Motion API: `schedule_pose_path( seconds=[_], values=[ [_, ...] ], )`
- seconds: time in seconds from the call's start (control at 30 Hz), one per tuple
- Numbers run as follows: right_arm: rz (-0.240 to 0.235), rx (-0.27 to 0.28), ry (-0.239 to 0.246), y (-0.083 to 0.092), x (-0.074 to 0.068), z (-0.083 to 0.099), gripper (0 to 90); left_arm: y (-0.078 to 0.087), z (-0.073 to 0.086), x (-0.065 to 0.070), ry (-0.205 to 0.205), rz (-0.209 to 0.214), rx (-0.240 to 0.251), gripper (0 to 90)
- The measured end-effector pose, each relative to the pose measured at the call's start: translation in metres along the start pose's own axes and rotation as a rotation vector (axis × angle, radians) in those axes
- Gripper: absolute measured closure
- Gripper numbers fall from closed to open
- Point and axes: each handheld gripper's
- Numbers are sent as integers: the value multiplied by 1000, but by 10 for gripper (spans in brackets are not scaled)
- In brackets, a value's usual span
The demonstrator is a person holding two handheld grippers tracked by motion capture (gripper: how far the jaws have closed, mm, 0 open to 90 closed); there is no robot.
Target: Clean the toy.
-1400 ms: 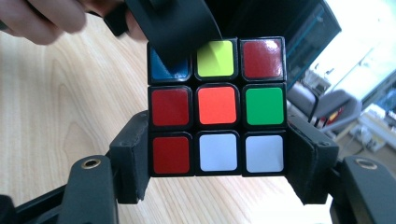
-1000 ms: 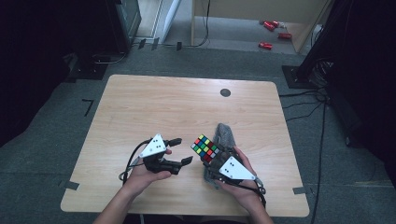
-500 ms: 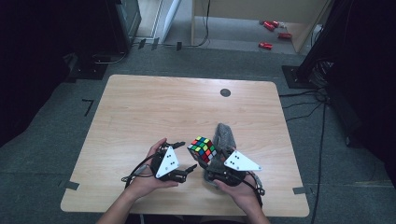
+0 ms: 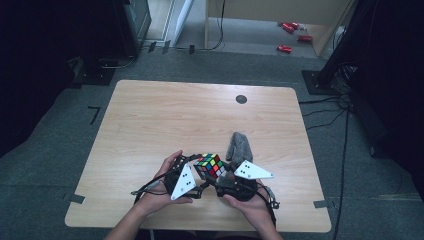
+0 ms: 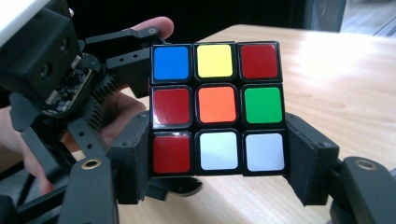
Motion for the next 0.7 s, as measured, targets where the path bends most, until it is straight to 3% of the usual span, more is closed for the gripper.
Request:
schedule_pose_path(
  seconds=[0.13, 0.23, 0.33, 0.4, 0.5, 0.7],
  values=[
    [-17, -24, -46, -1, 1, 0, 340, 0, 2, 2, -31, -6, 4, 235],
    [-32, -64, -108, -3, 5, 0, 340, -1, 3, 6, -75, -14, -6, 271],
    [-31, -96, -112, -4, 8, 1, 339, -3, 4, 9, -94, -19, -18, 314],
    [-36, -92, -122, -4, 9, 2, 338, -2, 3, 8, -78, -17, -7, 317],
    [-49, -63, -134, -2, 10, 0, 319, 1, 1, 4, -23, -5, 4, 325],
    [-19, -24, -79, 8, 19, -3, 264, 5, 5, -14, 119, -29, -3, 335]
  ],
)
Point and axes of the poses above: each handheld gripper's, and its own axes: y roughly backward along the jaws, z roughly out of its underside, x roughly to its right, and after that the axes turned 12 degrees about y, right-handed
